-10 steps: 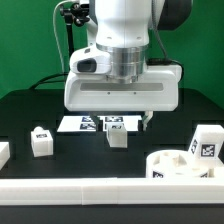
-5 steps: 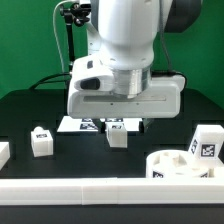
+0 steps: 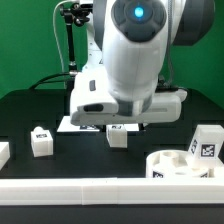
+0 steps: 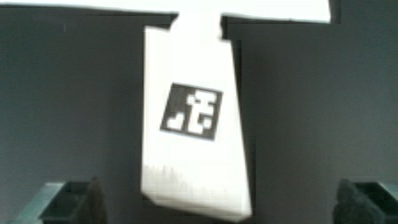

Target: Assemble stool

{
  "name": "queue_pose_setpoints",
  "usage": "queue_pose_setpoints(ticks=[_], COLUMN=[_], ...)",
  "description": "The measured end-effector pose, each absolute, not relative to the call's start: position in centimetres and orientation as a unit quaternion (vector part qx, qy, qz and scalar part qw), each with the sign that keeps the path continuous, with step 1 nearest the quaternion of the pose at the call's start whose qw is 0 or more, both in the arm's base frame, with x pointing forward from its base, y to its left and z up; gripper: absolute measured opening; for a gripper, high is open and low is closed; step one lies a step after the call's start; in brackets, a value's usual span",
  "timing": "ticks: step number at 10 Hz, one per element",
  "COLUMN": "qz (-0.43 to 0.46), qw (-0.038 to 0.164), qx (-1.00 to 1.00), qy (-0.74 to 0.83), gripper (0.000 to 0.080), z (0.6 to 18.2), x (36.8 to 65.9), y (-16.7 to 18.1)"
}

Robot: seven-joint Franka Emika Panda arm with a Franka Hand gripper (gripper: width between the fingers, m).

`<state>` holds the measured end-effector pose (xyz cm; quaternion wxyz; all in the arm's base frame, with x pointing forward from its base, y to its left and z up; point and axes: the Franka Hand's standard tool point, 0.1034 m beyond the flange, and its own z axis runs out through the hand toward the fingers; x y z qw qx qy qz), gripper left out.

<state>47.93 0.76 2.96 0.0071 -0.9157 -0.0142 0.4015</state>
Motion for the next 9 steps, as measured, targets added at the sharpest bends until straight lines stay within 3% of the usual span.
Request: queue_pose_setpoints(ticks=[3, 9], qz=[0.481, 0.482], qw=[0.007, 0.006], qx=[-0.876, -0.876], qy=[-0.013, -0.004], gripper=[0.0649, 0.0649], z=[2.1, 0.8], x=[46.5, 45.7], y=[0.7, -0.4])
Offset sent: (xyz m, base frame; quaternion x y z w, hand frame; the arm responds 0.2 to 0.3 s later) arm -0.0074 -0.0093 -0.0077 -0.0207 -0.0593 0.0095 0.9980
